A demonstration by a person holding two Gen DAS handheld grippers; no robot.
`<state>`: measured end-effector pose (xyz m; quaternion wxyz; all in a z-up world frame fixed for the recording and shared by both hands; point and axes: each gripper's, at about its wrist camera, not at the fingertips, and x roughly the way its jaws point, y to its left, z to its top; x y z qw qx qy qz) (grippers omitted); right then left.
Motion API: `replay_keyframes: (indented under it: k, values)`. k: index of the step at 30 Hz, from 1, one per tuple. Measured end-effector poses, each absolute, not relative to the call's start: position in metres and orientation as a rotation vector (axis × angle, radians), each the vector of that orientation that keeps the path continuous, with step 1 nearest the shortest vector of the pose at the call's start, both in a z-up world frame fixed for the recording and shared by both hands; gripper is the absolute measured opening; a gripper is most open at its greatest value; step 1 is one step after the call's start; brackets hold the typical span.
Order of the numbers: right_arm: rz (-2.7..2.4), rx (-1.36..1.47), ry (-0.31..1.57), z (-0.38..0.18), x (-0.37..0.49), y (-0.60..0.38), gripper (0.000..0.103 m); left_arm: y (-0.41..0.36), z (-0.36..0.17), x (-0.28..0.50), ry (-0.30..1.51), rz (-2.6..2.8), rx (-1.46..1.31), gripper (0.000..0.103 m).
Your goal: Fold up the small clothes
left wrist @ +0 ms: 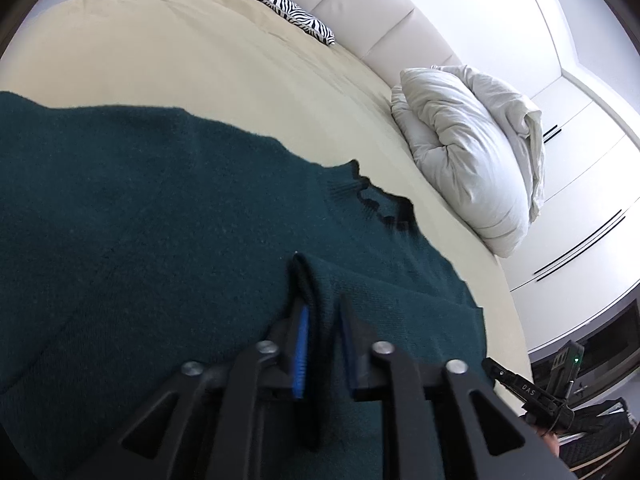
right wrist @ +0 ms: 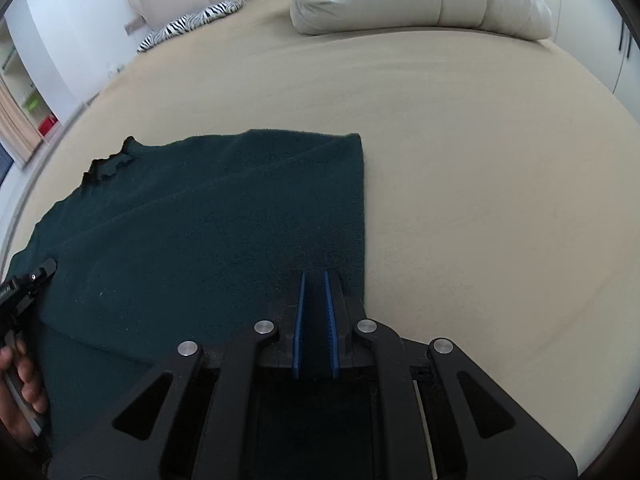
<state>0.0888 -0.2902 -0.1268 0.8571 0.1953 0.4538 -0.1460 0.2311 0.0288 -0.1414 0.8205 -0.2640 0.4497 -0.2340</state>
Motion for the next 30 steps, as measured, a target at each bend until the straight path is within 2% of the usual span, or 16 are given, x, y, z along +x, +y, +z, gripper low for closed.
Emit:
replay_keyframes:
  k: [1,2,3,4,6,7,9,11,13,16,19,30]
  values:
    - [-0.315,0.448,0.948,-0.123,0.085,-0.294,0.009,0.033,-0.135,0.228,0.937,-0.493,-0.567,0.048]
    - [-0.324,0.486,0.927,-0.115,0.079,-0.297,0.011,0.039,-0.126,0.224,0.911,-0.477,-0.576,0.071]
    - [-0.325,0.498,0.884,-0.102,0.072,-0.298,0.012,0.046,-0.119,0.219,0.889,-0.46,-0.586,0.089]
    - [-0.327,0.487,0.839,-0.088,0.067,-0.296,0.013,0.055,-0.108,0.213,0.859,-0.441,-0.603,0.093]
    - [-0.311,0.465,0.755,-0.063,0.049,-0.283,0.013,0.075,-0.091,0.199,0.813,-0.456,-0.647,0.094]
    - [-0.294,0.468,0.734,-0.055,0.042,-0.277,0.017,0.09,-0.082,0.185,0.792,-0.455,-0.665,0.094]
    - [-0.258,0.495,0.7,-0.042,0.023,-0.261,0.033,0.117,-0.074,0.164,0.756,-0.43,-0.681,0.094]
    - [-0.221,0.521,0.657,-0.035,0.009,-0.242,0.07,0.158,-0.074,0.138,0.723,-0.373,-0.738,0.094]
    - [-0.195,0.532,0.606,-0.03,-0.003,-0.219,0.079,0.212,-0.084,0.11,0.701,-0.267,-0.838,0.094]
    - [-0.121,0.566,0.623,-0.031,-0.015,-0.183,0.079,0.287,-0.109,0.075,0.673,-0.121,-1.032,0.092]
    - [-0.048,0.625,0.651,-0.035,-0.018,-0.152,0.079,0.348,-0.13,0.047,0.624,-0.009,-1.214,0.082]
    - [0.024,0.646,0.697,-0.037,-0.018,-0.079,0.079,0.409,-0.155,0.055,0.506,0.152,-1.425,0.077]
